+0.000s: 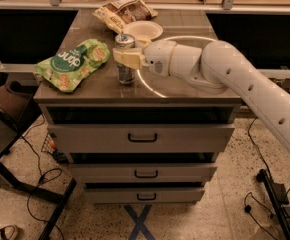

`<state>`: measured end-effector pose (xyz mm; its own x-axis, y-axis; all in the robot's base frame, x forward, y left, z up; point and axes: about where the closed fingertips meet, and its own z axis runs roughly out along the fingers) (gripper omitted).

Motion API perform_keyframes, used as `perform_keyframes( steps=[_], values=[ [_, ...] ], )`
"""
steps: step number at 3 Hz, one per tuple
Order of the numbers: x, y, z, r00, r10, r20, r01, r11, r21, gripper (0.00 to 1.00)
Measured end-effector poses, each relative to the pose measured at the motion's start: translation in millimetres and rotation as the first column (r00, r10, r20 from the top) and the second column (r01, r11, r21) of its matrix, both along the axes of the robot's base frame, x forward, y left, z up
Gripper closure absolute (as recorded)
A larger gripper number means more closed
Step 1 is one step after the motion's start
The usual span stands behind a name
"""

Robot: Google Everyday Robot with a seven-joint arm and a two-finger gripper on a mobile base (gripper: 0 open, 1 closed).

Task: Move redbull can near green rice chip bag

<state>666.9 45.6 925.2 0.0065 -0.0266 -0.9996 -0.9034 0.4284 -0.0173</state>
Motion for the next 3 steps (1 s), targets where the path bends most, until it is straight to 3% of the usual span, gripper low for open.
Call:
perform_keyframes(
  steps=[1,2,3],
  values=[
    [-1.0,3.7,0.5,1.0,0.006,0.0,-0.006,1.0,0.0,0.2],
    [-1.9,6.9,0.9,0.9999,0.011,0.001,-0.011,1.0,0.0,0.0],
    [-1.9,7.0,1.0,0.9999,0.011,0.001,-0.011,1.0,0.0,0.0]
  ],
)
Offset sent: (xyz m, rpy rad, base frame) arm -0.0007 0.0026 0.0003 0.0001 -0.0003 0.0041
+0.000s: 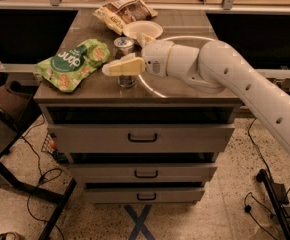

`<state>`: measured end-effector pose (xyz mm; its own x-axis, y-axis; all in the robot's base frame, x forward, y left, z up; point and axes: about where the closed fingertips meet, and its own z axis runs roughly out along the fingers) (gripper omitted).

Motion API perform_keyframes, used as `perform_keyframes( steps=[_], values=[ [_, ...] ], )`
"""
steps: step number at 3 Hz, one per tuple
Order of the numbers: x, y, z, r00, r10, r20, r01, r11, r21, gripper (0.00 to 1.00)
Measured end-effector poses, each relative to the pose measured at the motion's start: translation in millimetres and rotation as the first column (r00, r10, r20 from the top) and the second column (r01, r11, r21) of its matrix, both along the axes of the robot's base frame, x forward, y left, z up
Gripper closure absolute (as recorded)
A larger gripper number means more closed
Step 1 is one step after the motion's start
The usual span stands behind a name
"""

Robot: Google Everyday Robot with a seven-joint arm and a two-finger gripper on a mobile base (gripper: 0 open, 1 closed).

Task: Move redbull can near green rice chip bag

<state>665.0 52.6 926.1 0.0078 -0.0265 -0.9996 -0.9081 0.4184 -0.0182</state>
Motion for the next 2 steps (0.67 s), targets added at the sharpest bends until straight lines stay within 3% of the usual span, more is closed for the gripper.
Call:
perform_keyframes(
  steps=[1,2],
  values=[
    [6.0,-5.7,31.1,0.9994,-0.021,0.028,0.023,0.998,-0.064,0.0],
    [22.1,-20.9,108.1,0.9888,-0.099,0.112,0.115,0.982,-0.149,0.0]
  ],
)
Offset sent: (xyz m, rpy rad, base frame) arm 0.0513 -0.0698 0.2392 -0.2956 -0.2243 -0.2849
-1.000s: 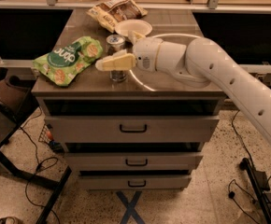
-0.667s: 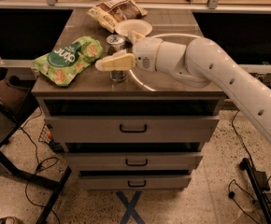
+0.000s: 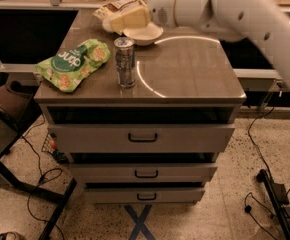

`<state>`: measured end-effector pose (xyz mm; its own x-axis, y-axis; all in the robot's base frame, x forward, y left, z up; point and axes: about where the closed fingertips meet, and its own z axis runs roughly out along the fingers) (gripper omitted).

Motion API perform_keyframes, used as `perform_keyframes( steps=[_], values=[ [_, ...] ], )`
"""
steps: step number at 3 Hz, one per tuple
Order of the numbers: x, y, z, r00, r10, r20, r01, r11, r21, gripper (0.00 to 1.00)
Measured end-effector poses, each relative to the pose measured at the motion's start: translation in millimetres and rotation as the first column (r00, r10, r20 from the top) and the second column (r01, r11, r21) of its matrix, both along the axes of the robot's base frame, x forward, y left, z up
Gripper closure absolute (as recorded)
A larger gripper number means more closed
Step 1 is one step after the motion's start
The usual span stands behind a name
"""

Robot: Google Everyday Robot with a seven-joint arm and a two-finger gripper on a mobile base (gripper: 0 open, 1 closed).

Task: Move redbull can near green rice chip bag

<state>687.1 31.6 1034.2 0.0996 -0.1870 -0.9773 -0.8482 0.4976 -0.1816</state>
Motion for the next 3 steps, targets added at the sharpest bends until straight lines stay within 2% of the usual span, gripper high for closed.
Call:
perform_keyframes(
  steps=[1,2,3],
  values=[
    [11.5,-24.4,83.3,0.9862,-0.137,0.093,0.143,0.988,-0.064,0.0],
    [19.3,-72.5,159.6,0.9138,-0.348,0.21,0.368,0.928,-0.062,0.0],
    [15.3,-120.1,208.0,0.8036,-0.507,0.312,0.539,0.842,-0.021,0.0]
  ],
)
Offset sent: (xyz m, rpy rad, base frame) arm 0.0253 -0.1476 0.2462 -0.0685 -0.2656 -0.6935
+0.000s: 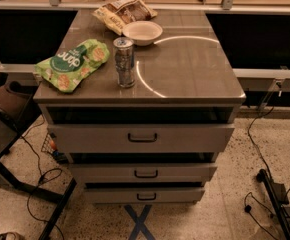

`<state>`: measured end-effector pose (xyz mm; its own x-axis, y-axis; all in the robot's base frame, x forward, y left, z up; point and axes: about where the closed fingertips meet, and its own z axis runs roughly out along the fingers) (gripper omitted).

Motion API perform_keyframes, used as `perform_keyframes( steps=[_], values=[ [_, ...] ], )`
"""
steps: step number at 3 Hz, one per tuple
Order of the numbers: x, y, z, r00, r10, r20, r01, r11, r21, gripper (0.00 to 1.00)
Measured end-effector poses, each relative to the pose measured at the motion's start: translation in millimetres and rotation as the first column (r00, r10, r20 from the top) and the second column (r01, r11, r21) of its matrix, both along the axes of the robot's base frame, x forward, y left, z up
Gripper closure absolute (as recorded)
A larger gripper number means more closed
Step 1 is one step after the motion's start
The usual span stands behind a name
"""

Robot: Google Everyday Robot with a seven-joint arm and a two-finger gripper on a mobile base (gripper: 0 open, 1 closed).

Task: Move redbull can near green rice chip bag

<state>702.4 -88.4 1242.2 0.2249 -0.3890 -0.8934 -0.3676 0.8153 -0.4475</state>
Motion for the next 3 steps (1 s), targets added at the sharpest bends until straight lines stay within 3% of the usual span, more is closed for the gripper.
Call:
perform_keyframes(
  steps=[1,2,3],
  values=[
    [1.8,-35.4,8.7,0.9963,-0.084,0.015,0.084,0.996,0.006,0.0],
    [1.5,-34.5,8.7,0.9965,-0.083,0.014,0.083,0.997,0.006,0.0],
    [5.2,-48.3,9.2,0.9927,-0.121,0.002,0.121,0.992,0.037,0.0]
  ],
)
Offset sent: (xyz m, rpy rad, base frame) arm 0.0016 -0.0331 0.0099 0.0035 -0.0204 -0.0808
